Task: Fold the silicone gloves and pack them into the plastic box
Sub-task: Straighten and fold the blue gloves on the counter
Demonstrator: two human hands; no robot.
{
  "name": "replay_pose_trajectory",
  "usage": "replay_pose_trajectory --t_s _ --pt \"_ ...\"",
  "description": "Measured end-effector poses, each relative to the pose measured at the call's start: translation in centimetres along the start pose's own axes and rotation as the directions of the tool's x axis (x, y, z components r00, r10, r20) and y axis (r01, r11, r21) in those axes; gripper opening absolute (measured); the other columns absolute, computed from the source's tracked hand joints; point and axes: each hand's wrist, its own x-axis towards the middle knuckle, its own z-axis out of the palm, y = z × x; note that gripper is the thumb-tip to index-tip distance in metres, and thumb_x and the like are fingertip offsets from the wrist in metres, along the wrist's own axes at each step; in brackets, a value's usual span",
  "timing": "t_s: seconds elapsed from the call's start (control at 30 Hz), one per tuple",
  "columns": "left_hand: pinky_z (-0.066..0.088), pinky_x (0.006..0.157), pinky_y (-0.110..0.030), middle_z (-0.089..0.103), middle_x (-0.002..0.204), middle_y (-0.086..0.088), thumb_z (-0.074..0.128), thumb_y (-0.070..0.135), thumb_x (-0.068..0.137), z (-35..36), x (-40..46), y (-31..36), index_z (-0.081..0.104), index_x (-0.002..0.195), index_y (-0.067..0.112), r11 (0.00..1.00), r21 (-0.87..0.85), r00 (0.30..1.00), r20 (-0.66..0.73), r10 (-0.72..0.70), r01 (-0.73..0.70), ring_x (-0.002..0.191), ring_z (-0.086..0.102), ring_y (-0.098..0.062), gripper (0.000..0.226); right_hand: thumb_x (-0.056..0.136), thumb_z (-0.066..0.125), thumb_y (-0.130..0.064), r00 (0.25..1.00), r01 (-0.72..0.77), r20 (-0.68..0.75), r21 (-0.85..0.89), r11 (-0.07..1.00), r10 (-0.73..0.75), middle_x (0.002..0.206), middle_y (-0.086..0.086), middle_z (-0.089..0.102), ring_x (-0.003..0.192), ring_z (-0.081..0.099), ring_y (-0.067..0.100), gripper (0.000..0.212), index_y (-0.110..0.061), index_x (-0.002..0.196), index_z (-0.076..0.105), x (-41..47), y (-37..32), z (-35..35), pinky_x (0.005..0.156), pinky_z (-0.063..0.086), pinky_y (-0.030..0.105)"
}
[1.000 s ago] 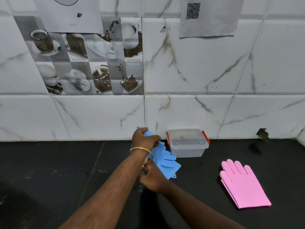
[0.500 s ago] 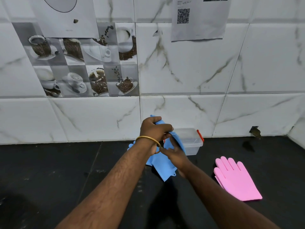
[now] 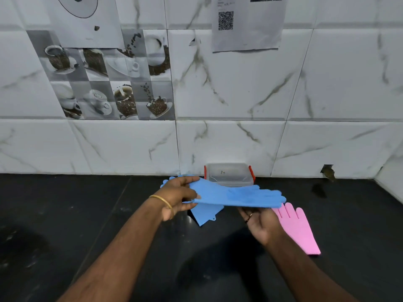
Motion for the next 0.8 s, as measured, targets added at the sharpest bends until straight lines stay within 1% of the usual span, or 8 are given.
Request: replay_pose_trajectory --t_s 0.07,0.13,0.2,0.23,0.33,0.5,0.67,0.8 --pt "0.058 0.071 -0.034 0.059 0.123 -0.009 0.064 -0.015 0.075 -0.6 -0.3 -1.9 0.068 0.116 0.025 1.0 0.02 0.999 0.032 -0.012 0.011 0.098 0.067 -0.022 0.058 0.099 0.046 -0.02 0.999 -0.029 -0.034 0.178 0.984 0.036 0.103 0.008 0.077 0.091 0.075 0.027 0.025 -0.015 0.109 0.068 -0.6 -0.8 -2.2 0.073 0.061 0.044" --pt "0.058 0.076 -0.037 0.06 0.123 -0.006 0.066 -0.017 0.072 -1.2 -0.7 -3.7 0.07 0.113 0.029 0.999 0.02 0.999 0.039 -0.028 0.027 0.104 0.067 -0.023 0.062 0.097 0.043 -0.037 0.99 -0.119 -0.039 0.289 0.95 0.136 0.109 0.011 0.075 0.095 0.073 0.03 0.038 -0.014 0.12 0.064 -1.4 -1.2 -4.4 0.083 0.057 0.046" --pt "0.058 0.075 -0.038 0.059 0.125 -0.005 0.067 -0.018 0.071 -1.6 -1.0 -5.4 0.07 0.114 0.03 0.998 0.043 0.998 0.025 -0.055 0.054 0.107 0.066 -0.025 0.064 0.084 0.053 -0.062 0.979 -0.189 -0.012 0.3 0.935 0.202 0.114 0.009 0.074 0.099 0.072 0.03 0.057 -0.018 0.118 0.068 -2.1 -1.4 -6.0 0.091 0.052 0.047" --pt "0.059 0.074 -0.038 0.059 0.125 -0.005 0.067 -0.018 0.071 -1.7 -1.2 -6.2 0.069 0.115 0.03 0.995 0.074 0.997 0.012 -0.07 0.069 0.109 0.065 -0.026 0.065 0.08 0.057 -0.065 0.977 -0.207 -0.002 0.262 0.943 0.215 0.113 0.006 0.074 0.099 0.072 0.028 0.061 -0.021 0.119 0.07 -2.5 -1.5 -6.5 0.09 0.052 0.045" --pt "0.061 0.073 -0.042 0.057 0.125 -0.009 0.064 -0.019 0.072 -1.5 -1.4 -8.3 0.064 0.117 0.029 0.97 0.219 0.993 -0.074 -0.088 0.102 0.106 0.063 -0.03 0.066 0.097 0.051 -0.04 0.968 -0.25 -0.004 0.091 0.964 0.252 0.113 0.003 0.072 0.107 0.066 0.022 0.047 -0.018 0.139 0.054 -3.4 -1.0 -6.9 0.086 0.053 0.04" --pt "0.054 0.076 -0.031 0.05 0.132 -0.012 0.059 -0.016 0.074 -1.4 -1.2 -11.3 0.053 0.135 0.025 0.841 0.524 0.97 -0.242 -0.006 0.136 0.104 0.057 -0.026 0.073 0.098 0.054 -0.015 0.941 -0.338 -0.094 -0.175 0.925 0.326 0.117 0.016 0.07 0.109 0.066 0.037 0.023 -0.015 0.12 0.061 -4.6 1.0 -7.8 0.091 0.054 0.053" --pt "0.035 0.112 -0.031 0.035 0.149 -0.008 0.049 -0.015 0.078 -1.4 -1.0 -14.0 0.044 0.143 0.02 0.657 0.738 0.962 -0.265 0.07 0.155 0.136 0.039 -0.027 0.074 0.097 0.052 -0.004 0.942 -0.331 -0.172 -0.324 0.886 0.289 0.11 0.013 0.074 0.098 0.072 0.034 0.028 -0.019 0.119 0.063 -4.7 2.7 -9.2 0.083 0.059 0.052" --pt "0.025 0.118 -0.032 0.024 0.156 -0.006 0.048 -0.012 0.082 -1.7 -0.5 -14.7 0.031 0.149 0.018 0.513 0.842 0.975 -0.22 0.041 0.168 0.143 0.028 -0.025 0.075 0.097 0.052 -0.001 0.944 -0.321 -0.206 -0.369 0.872 0.26 0.105 0.011 0.075 0.088 0.075 0.031 0.027 -0.019 0.112 0.064 -4.6 3.0 -9.4 0.069 0.062 0.044"
